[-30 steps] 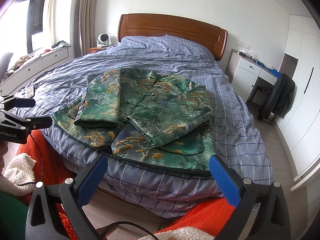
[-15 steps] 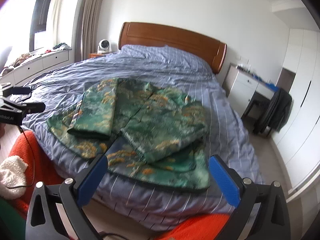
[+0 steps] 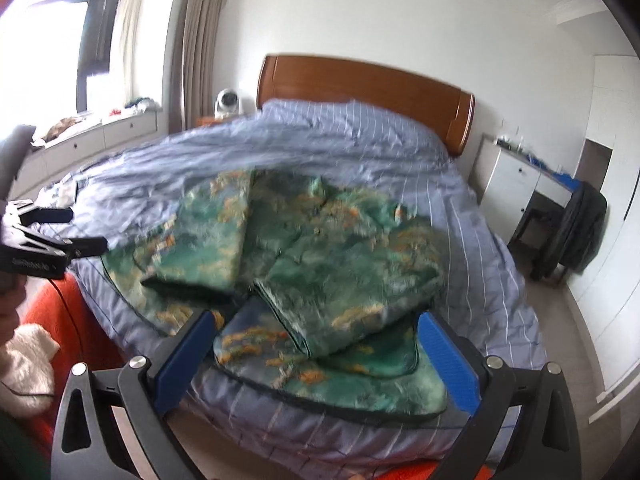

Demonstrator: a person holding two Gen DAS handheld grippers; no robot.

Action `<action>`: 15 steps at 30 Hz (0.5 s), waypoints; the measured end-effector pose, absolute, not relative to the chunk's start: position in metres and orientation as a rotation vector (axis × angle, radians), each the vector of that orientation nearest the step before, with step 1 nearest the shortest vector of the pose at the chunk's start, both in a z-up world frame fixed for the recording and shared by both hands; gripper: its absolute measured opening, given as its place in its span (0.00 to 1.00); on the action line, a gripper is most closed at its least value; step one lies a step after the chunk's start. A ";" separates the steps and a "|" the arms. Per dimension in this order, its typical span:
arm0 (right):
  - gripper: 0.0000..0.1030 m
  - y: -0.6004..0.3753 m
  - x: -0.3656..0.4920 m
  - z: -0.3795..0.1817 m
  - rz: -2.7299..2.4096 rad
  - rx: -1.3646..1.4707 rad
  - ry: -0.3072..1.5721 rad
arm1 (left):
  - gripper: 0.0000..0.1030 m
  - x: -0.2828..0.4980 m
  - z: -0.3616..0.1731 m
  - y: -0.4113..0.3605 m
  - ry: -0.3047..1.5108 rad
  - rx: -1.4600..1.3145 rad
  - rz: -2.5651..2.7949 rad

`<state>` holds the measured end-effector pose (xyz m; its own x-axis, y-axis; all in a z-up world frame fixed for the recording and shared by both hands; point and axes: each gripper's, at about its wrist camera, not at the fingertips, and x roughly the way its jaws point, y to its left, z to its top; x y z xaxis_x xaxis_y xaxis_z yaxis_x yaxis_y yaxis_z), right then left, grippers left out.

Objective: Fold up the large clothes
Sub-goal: 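Grasp the jacket sleeve with the right tool and lift it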

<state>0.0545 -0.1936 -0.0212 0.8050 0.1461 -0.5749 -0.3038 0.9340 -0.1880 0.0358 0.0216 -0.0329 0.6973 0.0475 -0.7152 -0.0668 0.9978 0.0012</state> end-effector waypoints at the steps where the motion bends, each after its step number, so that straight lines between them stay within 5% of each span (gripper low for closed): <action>1: 1.00 -0.194 0.059 -0.025 0.232 -0.298 0.612 | 1.00 0.036 -0.034 0.023 0.799 -0.025 0.064; 15: 0.99 -0.177 0.166 -0.104 0.380 -0.569 0.823 | 1.00 0.032 -0.050 0.020 0.837 -0.012 0.047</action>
<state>0.1659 -0.1766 -0.1038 0.6266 0.0992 -0.7730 -0.5244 0.7875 -0.3239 0.0319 0.0198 -0.0500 0.6684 0.0370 -0.7429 -0.0467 0.9989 0.0078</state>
